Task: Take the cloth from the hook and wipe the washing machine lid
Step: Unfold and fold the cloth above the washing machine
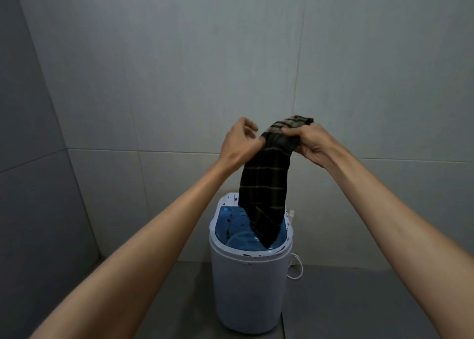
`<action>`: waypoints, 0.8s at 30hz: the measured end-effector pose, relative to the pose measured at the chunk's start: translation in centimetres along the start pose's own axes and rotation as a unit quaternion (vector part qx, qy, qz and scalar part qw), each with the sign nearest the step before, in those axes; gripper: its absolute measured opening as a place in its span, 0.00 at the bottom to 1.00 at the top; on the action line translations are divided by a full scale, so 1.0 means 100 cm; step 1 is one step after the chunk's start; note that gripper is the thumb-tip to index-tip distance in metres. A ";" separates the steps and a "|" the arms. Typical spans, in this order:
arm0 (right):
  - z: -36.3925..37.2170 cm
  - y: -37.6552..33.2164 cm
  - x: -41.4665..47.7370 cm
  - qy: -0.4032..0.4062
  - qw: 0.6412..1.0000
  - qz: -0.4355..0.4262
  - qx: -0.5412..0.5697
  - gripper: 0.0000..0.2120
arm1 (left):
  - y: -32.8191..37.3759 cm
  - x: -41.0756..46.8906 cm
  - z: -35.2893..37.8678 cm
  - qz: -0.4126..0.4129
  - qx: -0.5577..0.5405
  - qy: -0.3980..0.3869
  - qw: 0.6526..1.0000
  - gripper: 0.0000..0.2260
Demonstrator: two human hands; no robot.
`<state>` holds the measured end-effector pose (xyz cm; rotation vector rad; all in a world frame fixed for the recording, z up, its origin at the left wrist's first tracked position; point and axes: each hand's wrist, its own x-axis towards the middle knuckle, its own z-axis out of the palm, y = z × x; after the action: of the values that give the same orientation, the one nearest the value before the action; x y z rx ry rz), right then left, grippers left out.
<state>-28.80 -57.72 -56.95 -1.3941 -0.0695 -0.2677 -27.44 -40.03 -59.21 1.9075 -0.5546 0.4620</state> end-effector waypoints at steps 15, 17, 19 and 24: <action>-0.032 -0.053 -0.008 0.044 0.996 0.004 0.079 0.07 | -0.053 -0.040 0.070 0.053 0.114 -0.094 0.988 0.35; -0.042 -0.052 -0.008 0.055 0.996 0.002 0.067 0.08 | -0.048 -0.032 0.069 0.037 0.071 -0.065 0.995 0.22; -0.055 -0.049 -0.008 0.084 0.996 -0.006 0.016 0.09 | -0.042 -0.023 0.058 0.007 0.017 -0.074 0.997 0.18; -0.102 -0.015 -0.006 0.144 0.964 0.070 -0.214 0.09 | -0.008 -0.001 0.017 0.005 -0.022 -0.117 0.993 0.15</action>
<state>-30.81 -67.78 -57.46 -1.7654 0.3451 -0.3804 -26.97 -41.36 -60.51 1.9300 -0.7212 0.2300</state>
